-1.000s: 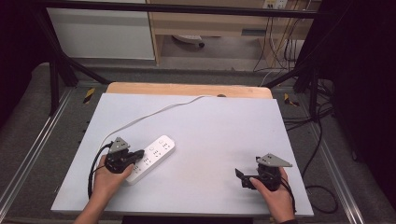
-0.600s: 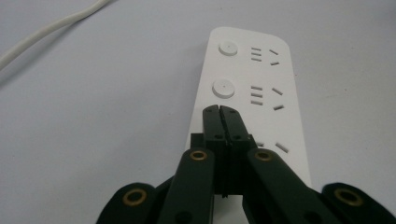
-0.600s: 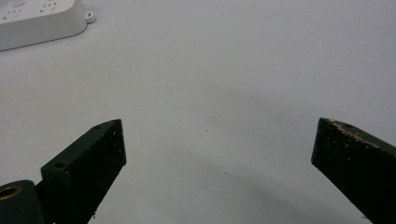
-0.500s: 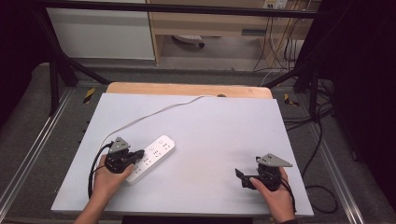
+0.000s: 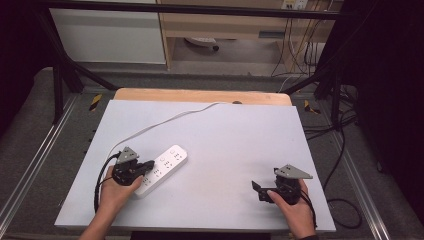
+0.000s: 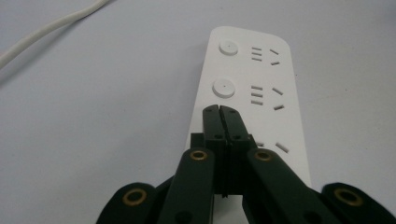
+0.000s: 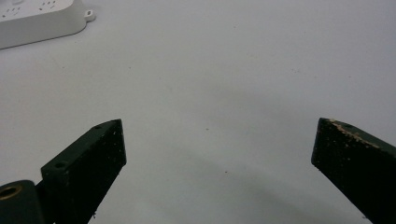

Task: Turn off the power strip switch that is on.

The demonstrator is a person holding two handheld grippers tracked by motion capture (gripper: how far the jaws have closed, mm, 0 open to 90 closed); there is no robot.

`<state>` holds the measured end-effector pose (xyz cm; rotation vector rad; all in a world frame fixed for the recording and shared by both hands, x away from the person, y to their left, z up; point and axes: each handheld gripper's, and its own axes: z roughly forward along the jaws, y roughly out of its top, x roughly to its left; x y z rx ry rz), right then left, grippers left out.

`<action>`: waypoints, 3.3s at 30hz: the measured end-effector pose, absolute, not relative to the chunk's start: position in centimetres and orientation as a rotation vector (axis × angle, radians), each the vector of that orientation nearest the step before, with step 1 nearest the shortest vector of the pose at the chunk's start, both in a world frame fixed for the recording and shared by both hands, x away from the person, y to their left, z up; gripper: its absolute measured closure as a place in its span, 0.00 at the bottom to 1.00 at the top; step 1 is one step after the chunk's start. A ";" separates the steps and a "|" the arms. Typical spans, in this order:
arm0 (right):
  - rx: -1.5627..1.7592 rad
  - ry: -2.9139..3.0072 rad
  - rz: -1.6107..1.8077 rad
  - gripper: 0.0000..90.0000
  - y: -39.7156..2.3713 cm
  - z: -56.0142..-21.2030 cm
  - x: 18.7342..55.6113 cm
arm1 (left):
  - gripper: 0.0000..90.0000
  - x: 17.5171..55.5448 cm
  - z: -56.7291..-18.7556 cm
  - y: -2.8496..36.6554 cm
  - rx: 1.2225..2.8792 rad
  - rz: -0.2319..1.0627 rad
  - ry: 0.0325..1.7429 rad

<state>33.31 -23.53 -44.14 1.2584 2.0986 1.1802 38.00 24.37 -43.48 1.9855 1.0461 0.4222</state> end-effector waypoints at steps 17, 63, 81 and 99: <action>1.270 2.097 1.184 0.04 -23.5 -44.2 33.3 | 1.00 38.0 -43.5 24.2 1.991 0.425 1.047; 1.260 2.089 1.185 0.04 -23.6 -44.0 33.3 | 1.00 37.6 -43.3 24.5 1.947 0.428 1.076; 1.256 2.095 1.183 0.04 -23.6 -44.0 33.3 | 0.92 36.9 -42.3 24.3 1.829 0.463 0.971; 1.254 2.093 1.185 0.04 -23.6 -44.0 33.3 | 0.34 36.8 -41.8 23.9 1.764 0.479 0.977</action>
